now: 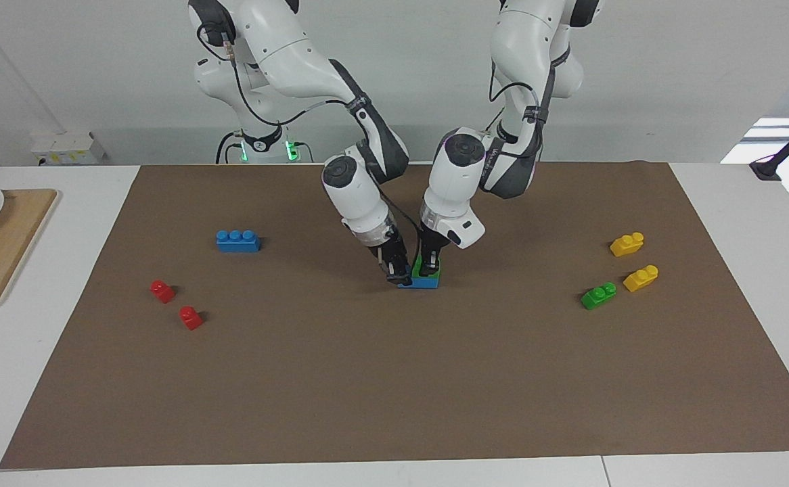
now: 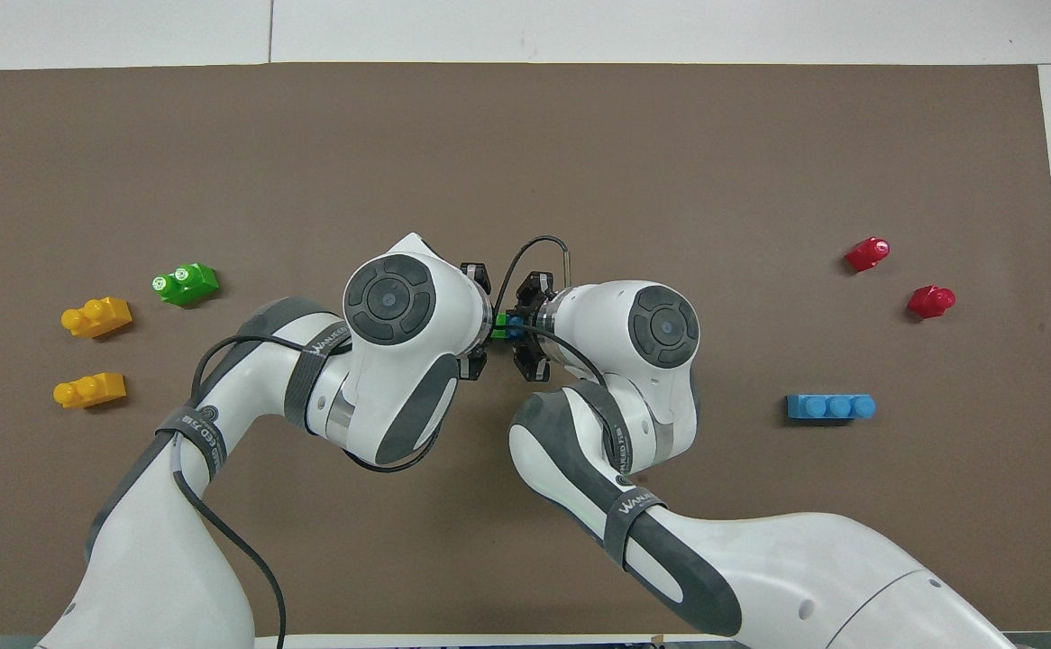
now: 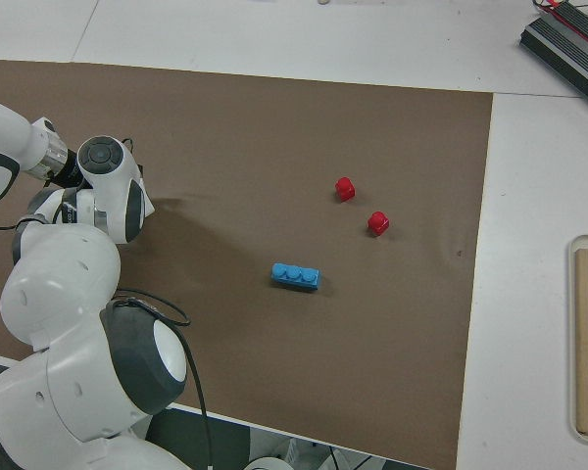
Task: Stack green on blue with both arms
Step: 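Open the left gripper and withdraw it while the right gripper releases the stack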
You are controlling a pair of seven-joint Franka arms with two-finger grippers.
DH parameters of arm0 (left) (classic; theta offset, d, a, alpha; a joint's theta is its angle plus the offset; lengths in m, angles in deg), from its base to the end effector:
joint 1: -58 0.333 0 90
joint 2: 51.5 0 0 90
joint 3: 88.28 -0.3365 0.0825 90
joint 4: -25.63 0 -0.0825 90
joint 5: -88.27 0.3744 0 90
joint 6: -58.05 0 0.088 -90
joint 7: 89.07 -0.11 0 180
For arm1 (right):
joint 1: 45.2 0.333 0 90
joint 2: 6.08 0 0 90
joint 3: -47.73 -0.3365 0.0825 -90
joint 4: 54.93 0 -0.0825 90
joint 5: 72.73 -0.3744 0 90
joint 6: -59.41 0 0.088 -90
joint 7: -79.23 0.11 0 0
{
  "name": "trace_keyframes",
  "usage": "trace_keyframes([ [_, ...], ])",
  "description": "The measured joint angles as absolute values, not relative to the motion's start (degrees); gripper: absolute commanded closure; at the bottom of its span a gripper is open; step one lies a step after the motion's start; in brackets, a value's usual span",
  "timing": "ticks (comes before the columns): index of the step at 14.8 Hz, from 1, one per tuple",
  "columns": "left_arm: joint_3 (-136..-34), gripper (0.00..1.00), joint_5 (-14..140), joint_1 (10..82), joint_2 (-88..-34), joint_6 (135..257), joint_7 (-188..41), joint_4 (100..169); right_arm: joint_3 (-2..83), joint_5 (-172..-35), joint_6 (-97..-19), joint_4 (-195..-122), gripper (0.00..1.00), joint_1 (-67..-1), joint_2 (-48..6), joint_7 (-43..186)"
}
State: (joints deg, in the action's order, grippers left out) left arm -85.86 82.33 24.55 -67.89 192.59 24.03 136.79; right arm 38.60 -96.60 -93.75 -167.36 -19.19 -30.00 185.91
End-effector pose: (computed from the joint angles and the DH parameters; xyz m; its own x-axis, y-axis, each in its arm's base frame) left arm 0.5039 -0.3646 0.3715 0.1550 0.9790 -0.1327 0.9866 -0.1465 0.0718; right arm 0.5378 0.3551 0.3140 -0.0211 -0.9218 -0.3870 -0.9915 0.0691 -0.1106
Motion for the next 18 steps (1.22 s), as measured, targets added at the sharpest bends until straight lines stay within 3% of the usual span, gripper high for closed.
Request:
trace_keyframes([
  [2,-86.6,0.00,82.3,24.6,-67.7,190.8,24.0,136.4,38.6,-96.6,-93.8,-167.4,1.00,-19.2,-30.0,185.9],
  [5,-87.6,0.00,82.3,26.8,-65.6,185.9,24.0,134.6,38.6,-96.7,-93.8,-167.4,0.34,-19.2,-30.0,185.9],
  [6,-87.7,0.00,82.3,28.0,-64.4,183.9,24.0,134.0,38.7,-96.7,-93.8,-167.4,0.26,-19.3,-30.1,185.9],
  [14,-88.0,0.00,82.3,40.1,-54.2,166.7,10.2,133.2,39.4,-96.7,-94.4,-166.4,0.10,-20.5,-31.1,185.8],
  [18,-88.2,0.00,82.3,49.8,-49.3,159.6,-5.9,133.2,39.4,-96.6,-89.8,-164.2,0.00,-22.9,-28.0,185.1],
])
